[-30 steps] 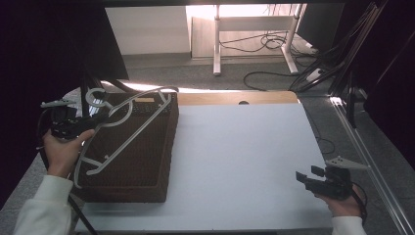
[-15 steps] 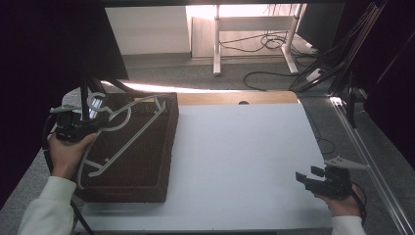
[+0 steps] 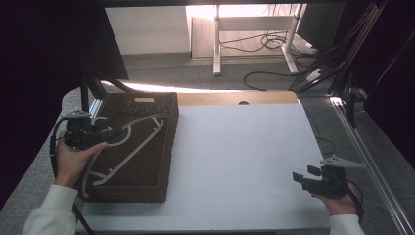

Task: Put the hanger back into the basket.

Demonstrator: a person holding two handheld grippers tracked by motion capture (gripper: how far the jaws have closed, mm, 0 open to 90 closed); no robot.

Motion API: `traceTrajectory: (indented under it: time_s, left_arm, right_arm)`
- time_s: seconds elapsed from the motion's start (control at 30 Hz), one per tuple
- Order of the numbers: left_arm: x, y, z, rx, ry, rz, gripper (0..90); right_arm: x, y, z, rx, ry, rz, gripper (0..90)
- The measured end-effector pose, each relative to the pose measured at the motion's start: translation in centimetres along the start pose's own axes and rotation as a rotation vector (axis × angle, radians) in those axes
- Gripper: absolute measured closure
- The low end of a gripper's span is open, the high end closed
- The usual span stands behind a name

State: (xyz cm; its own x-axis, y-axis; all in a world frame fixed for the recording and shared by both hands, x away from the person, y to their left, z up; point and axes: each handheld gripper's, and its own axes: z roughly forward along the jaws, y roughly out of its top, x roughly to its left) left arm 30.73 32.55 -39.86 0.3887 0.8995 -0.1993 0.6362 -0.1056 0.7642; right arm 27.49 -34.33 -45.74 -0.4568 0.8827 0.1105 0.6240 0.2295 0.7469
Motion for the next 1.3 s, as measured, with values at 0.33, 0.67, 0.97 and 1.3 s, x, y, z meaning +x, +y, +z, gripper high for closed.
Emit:
traceTrajectory:
  time_s: [0.33,0.67,0.97,1.3]
  left_arm:
    - [-3.6,-1.2,-1.5,0.003,-0.075,0.064,26.9]
    - [-7.5,-3.3,-2.1,0.025,-0.137,0.11,27.3]
    - [-9.9,-4.2,-1.5,0.054,-0.151,0.14,27.2]
    - [-10.2,-4.8,-1.1,0.058,-0.168,0.137,27.3]
  right_arm:
    - [0.9,0.2,0.5,0.016,0.032,-0.038,31.9]
    - [1.8,0.3,0.7,0.024,0.037,-0.057,31.8]
    - [1.9,0.3,0.8,0.025,0.044,-0.063,31.8]
    - [2.2,0.4,0.8,0.017,0.062,-0.086,30.5]
